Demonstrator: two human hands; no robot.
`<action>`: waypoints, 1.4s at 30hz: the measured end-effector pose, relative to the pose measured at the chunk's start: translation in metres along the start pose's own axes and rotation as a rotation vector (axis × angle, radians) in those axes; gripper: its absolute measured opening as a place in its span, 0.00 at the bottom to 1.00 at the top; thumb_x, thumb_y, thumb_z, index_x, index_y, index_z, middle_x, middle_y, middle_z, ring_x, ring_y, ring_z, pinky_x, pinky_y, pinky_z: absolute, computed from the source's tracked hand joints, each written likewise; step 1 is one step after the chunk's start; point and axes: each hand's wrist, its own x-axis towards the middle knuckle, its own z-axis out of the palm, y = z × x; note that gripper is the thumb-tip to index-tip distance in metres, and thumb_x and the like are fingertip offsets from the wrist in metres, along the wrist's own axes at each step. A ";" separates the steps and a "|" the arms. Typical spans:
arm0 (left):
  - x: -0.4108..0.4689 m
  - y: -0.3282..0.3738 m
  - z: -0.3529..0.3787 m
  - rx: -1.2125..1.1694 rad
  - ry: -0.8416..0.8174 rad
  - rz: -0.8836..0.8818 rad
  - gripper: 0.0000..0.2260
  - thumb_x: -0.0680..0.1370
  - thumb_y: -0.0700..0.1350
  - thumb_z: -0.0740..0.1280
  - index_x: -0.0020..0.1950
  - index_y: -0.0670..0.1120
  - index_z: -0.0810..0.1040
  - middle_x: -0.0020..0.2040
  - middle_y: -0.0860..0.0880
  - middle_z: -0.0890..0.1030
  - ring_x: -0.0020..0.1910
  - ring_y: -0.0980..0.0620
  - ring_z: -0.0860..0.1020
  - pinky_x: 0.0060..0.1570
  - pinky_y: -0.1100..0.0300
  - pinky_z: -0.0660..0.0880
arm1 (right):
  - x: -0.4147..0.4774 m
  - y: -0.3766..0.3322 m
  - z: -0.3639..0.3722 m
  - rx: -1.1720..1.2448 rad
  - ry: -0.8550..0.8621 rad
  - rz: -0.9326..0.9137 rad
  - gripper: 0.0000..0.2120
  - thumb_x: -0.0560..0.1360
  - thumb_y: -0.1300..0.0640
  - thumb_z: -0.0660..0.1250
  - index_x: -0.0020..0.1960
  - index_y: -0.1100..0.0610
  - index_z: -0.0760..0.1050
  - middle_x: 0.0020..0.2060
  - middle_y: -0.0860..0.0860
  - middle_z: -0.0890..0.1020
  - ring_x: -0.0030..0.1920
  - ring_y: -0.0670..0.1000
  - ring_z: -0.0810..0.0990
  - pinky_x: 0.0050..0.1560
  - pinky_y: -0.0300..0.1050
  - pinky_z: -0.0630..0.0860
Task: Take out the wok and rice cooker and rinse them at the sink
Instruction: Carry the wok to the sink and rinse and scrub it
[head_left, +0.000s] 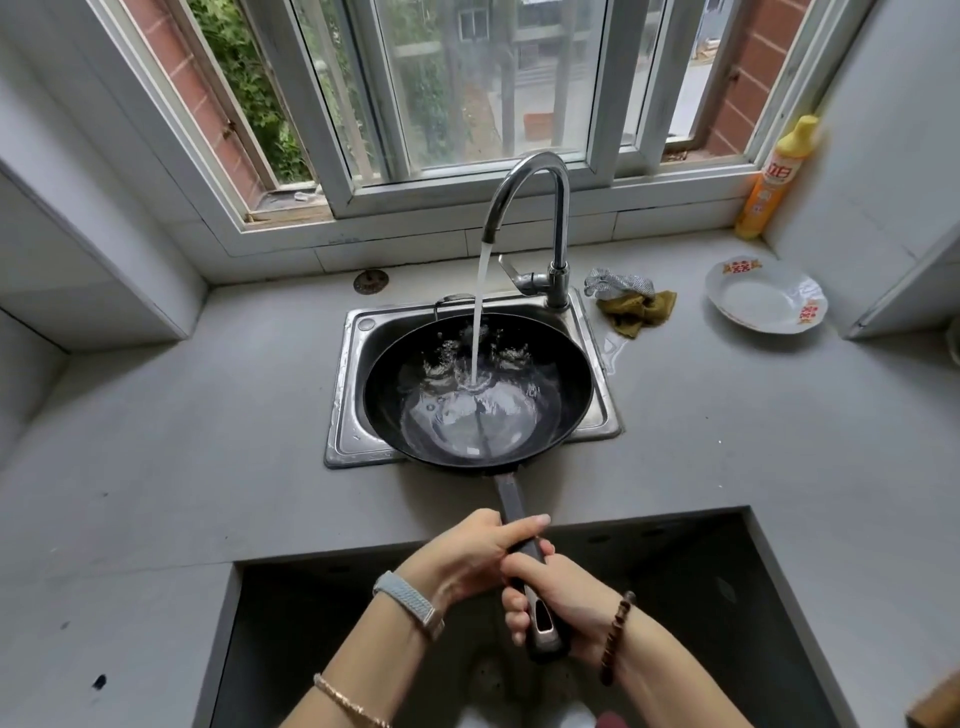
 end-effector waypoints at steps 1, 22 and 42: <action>0.000 -0.004 0.000 -0.006 -0.012 -0.012 0.11 0.79 0.43 0.66 0.39 0.39 0.76 0.30 0.48 0.80 0.27 0.54 0.78 0.29 0.64 0.75 | 0.001 0.004 -0.003 -0.014 0.011 0.016 0.04 0.77 0.64 0.59 0.45 0.58 0.64 0.23 0.53 0.69 0.21 0.49 0.69 0.24 0.40 0.71; 0.008 -0.028 0.003 -0.052 -0.007 -0.086 0.09 0.79 0.42 0.66 0.41 0.38 0.76 0.31 0.48 0.82 0.29 0.53 0.80 0.31 0.62 0.77 | 0.003 0.023 -0.006 -0.102 0.146 0.126 0.09 0.77 0.62 0.58 0.37 0.57 0.65 0.22 0.51 0.68 0.21 0.49 0.68 0.25 0.38 0.69; 0.008 -0.042 -0.001 -0.041 -0.018 -0.088 0.08 0.80 0.40 0.65 0.42 0.38 0.76 0.34 0.48 0.83 0.32 0.53 0.82 0.33 0.62 0.78 | 0.008 0.040 -0.005 -0.113 0.178 0.118 0.09 0.77 0.63 0.57 0.39 0.58 0.65 0.23 0.52 0.69 0.22 0.50 0.69 0.25 0.39 0.70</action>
